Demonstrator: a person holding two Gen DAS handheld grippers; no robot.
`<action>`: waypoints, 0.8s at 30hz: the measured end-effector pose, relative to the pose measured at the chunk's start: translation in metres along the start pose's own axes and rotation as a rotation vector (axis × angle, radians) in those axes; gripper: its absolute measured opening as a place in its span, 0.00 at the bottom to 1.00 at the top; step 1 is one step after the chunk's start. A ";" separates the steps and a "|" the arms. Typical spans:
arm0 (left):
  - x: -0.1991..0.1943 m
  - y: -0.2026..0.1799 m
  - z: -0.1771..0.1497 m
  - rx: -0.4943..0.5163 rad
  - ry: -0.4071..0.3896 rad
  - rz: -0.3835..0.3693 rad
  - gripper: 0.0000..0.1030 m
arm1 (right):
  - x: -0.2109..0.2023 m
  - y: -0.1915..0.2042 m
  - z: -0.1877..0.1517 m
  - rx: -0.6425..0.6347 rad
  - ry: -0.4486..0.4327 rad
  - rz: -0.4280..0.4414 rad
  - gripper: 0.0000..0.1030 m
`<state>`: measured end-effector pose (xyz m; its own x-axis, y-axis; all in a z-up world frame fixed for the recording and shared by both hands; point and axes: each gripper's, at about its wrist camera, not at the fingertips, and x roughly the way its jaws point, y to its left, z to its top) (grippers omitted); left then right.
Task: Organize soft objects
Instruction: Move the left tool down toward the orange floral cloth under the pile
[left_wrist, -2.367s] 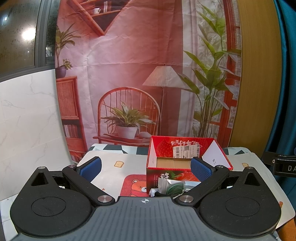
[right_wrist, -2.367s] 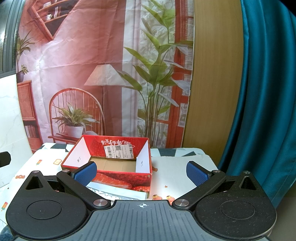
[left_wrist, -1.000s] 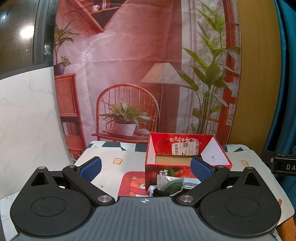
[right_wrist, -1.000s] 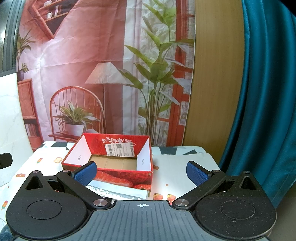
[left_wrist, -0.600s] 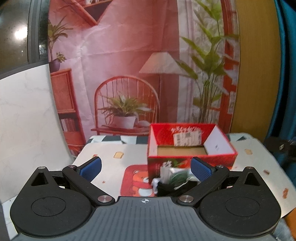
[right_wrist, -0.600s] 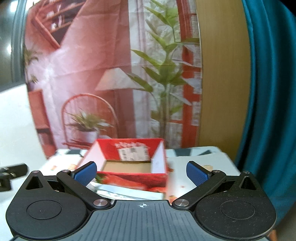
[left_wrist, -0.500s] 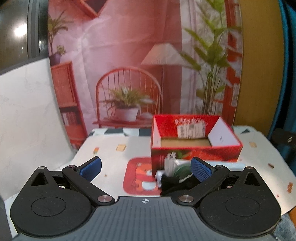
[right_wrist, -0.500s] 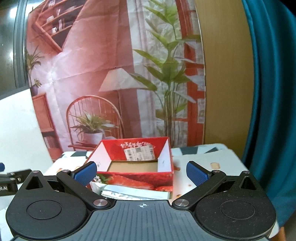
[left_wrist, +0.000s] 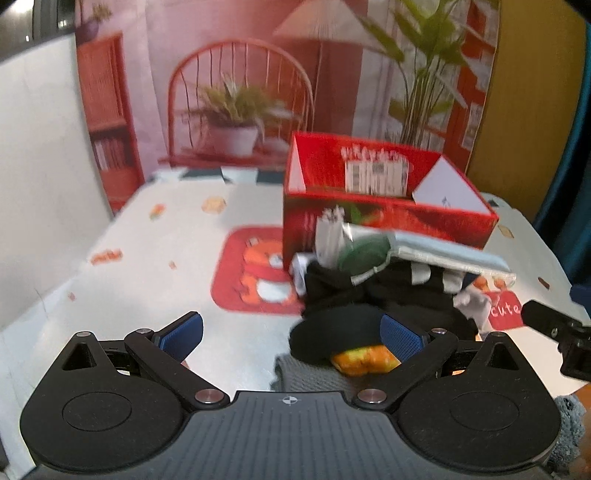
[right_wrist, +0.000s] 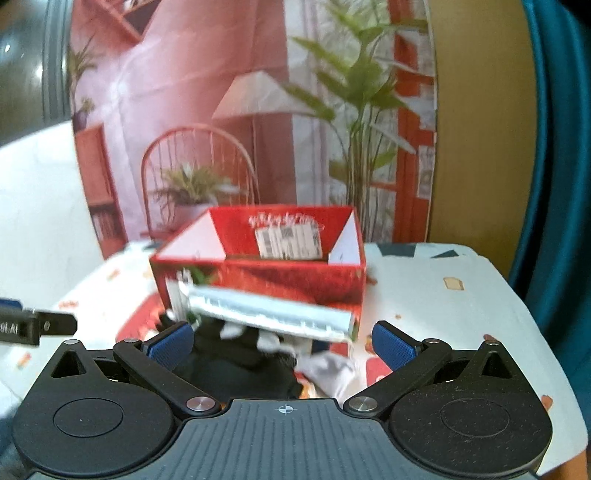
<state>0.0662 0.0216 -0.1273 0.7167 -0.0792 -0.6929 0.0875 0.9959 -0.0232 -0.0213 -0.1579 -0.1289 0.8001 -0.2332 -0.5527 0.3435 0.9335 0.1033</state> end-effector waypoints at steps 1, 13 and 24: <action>0.006 0.001 -0.002 -0.006 0.017 -0.006 1.00 | 0.005 -0.001 -0.005 0.004 0.016 0.004 1.00; 0.043 -0.010 -0.018 0.033 0.104 -0.081 0.85 | 0.059 -0.010 -0.047 0.054 0.226 0.076 0.85; 0.062 -0.009 -0.027 0.000 0.151 -0.175 0.50 | 0.075 -0.004 -0.059 0.027 0.276 0.133 0.72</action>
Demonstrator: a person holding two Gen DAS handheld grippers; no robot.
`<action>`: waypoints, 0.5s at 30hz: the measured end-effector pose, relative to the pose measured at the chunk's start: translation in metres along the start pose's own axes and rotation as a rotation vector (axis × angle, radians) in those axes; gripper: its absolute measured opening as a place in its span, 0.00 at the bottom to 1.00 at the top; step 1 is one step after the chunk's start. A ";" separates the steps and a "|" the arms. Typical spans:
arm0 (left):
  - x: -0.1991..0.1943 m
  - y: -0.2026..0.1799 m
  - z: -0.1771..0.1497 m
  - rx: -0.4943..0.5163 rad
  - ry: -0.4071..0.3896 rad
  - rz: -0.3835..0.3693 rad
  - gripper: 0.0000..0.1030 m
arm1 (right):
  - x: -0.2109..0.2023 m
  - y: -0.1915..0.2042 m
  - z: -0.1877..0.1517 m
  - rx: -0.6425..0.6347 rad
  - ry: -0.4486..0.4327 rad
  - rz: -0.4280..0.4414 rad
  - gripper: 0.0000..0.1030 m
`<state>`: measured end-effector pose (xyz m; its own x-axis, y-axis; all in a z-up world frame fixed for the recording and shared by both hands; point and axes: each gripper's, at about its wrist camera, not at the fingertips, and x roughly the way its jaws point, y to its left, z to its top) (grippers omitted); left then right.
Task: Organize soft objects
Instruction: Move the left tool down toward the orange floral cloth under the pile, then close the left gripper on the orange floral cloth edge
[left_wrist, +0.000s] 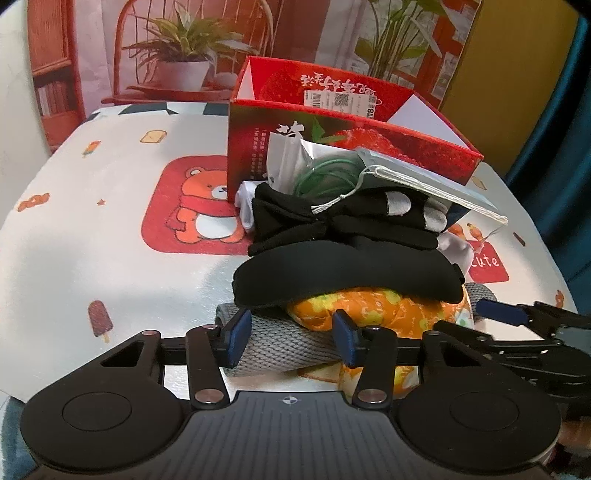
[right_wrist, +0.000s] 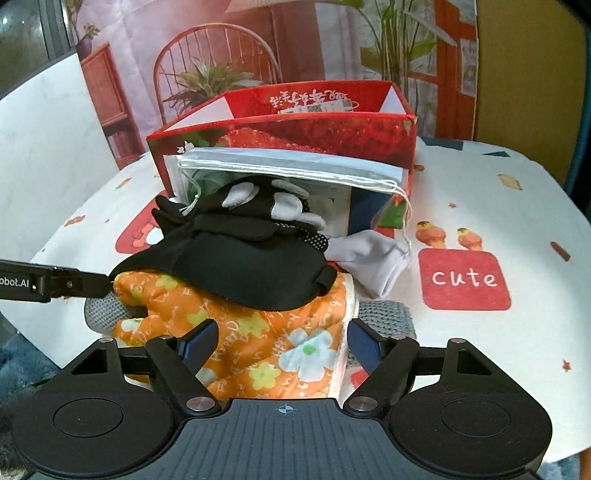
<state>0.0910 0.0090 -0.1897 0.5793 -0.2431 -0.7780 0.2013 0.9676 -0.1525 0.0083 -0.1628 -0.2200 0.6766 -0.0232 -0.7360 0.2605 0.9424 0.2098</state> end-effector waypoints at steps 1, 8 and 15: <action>0.001 0.000 0.000 -0.004 -0.001 -0.013 0.49 | 0.003 0.000 0.000 -0.004 0.006 -0.001 0.72; 0.008 0.003 0.000 -0.038 0.027 -0.077 0.45 | 0.017 0.000 -0.003 -0.009 0.042 0.002 0.71; 0.008 0.005 0.002 -0.073 0.001 -0.126 0.45 | 0.019 0.000 -0.004 -0.012 0.051 0.001 0.71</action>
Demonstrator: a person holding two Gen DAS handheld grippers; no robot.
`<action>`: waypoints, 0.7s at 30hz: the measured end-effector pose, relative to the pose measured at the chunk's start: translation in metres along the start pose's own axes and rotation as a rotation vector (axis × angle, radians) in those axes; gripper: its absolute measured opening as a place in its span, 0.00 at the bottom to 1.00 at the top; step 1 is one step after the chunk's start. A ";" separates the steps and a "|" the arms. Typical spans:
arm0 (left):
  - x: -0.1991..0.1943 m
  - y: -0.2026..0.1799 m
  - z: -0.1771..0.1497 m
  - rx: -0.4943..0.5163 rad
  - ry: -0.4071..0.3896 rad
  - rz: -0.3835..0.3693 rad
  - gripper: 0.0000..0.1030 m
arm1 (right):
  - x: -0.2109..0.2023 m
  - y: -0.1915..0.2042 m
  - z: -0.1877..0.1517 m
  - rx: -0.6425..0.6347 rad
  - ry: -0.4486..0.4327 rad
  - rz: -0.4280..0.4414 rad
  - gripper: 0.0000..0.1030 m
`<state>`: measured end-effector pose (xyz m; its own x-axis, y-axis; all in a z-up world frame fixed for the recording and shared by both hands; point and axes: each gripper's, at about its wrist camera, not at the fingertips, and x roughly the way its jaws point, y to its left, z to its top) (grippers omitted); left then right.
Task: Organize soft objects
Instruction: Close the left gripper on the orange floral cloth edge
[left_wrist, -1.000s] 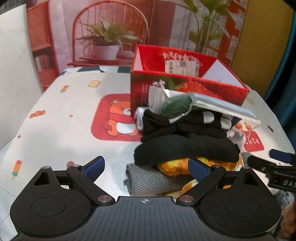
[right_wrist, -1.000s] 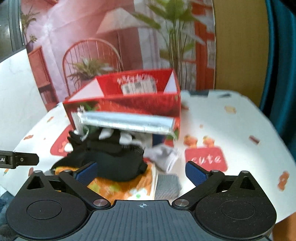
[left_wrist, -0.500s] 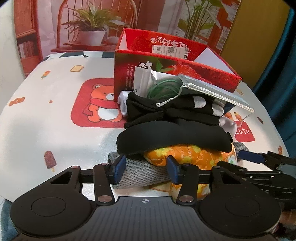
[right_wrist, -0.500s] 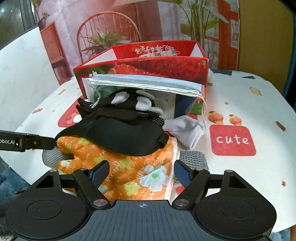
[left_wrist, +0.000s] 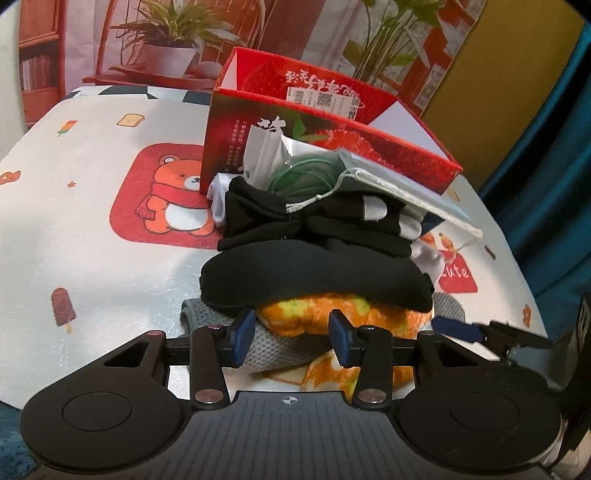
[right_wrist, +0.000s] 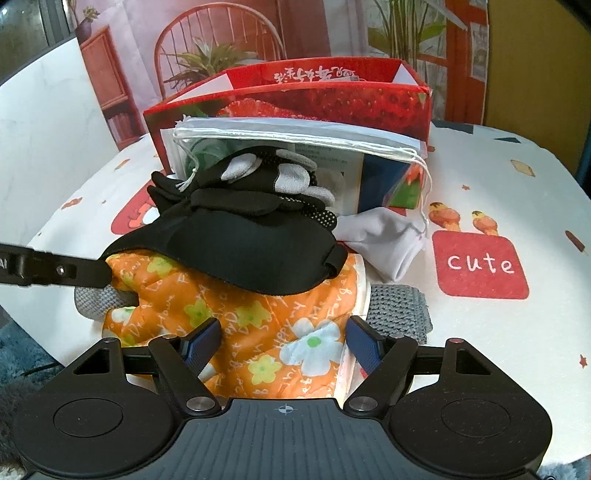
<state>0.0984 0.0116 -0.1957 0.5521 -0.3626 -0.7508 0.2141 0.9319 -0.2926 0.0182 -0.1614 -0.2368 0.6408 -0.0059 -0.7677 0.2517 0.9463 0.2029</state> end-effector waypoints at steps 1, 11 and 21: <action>0.002 0.001 0.002 -0.009 -0.005 0.000 0.45 | 0.001 0.000 0.000 -0.002 0.001 -0.001 0.71; 0.021 0.007 0.003 -0.066 0.047 -0.029 0.45 | 0.003 0.001 -0.001 -0.009 0.012 -0.003 0.71; 0.037 0.026 -0.001 -0.162 0.066 -0.077 0.45 | 0.004 0.001 -0.001 -0.012 0.015 -0.006 0.71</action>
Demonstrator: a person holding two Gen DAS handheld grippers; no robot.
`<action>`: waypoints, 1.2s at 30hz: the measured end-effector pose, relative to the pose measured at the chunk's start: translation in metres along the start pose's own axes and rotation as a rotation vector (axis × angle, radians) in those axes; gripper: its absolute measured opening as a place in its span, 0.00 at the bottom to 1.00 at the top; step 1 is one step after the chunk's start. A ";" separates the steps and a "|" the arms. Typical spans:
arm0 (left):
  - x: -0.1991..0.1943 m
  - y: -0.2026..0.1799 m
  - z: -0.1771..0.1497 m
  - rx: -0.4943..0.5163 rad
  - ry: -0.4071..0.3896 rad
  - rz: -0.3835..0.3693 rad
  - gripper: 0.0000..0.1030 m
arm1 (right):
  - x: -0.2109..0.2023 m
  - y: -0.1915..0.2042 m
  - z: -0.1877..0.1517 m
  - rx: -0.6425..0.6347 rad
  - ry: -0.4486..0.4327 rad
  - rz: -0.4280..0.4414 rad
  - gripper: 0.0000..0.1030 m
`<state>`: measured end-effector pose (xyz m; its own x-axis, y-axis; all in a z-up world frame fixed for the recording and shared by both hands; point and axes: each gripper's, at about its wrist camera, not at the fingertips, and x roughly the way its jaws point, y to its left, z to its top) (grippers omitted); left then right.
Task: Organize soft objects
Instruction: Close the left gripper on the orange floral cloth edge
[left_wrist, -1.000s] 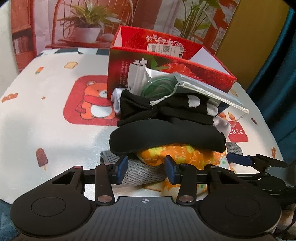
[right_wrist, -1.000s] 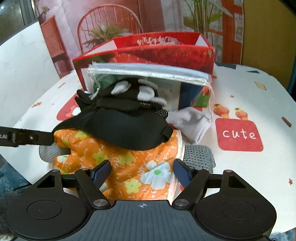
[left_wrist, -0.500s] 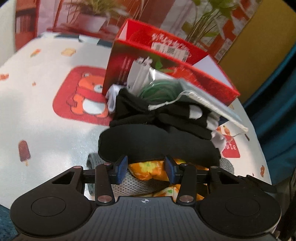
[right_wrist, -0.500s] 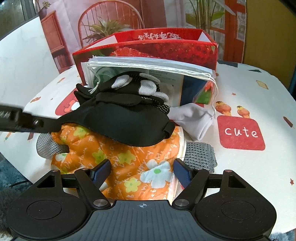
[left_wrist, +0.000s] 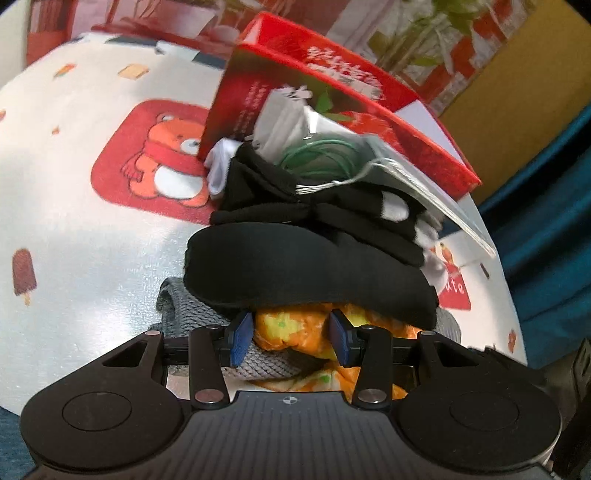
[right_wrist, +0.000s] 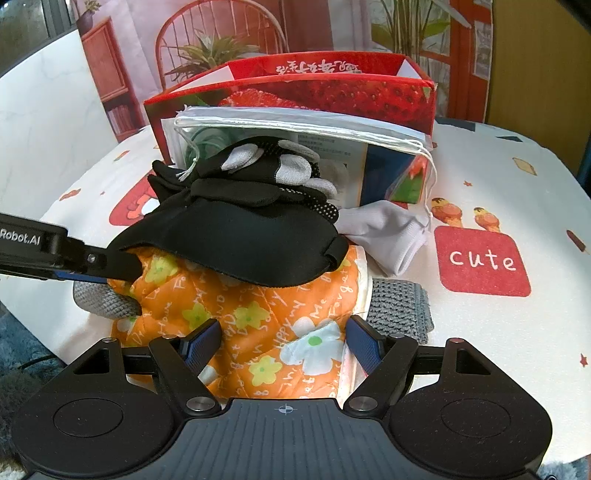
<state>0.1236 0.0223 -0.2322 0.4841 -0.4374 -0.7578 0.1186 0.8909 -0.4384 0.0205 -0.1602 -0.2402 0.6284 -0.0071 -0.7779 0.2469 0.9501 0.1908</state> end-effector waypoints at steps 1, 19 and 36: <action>0.002 0.003 0.001 -0.021 0.004 -0.002 0.45 | 0.000 0.000 0.000 -0.002 0.001 -0.001 0.71; 0.008 0.009 -0.004 -0.003 -0.019 0.023 0.35 | -0.003 -0.011 0.000 0.056 -0.013 0.005 0.71; 0.011 -0.002 -0.008 0.064 -0.008 0.057 0.37 | 0.006 -0.013 -0.001 0.084 0.002 0.012 0.80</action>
<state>0.1219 0.0152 -0.2432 0.4988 -0.3845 -0.7767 0.1452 0.9206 -0.3624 0.0201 -0.1726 -0.2481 0.6306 0.0049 -0.7761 0.3000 0.9207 0.2496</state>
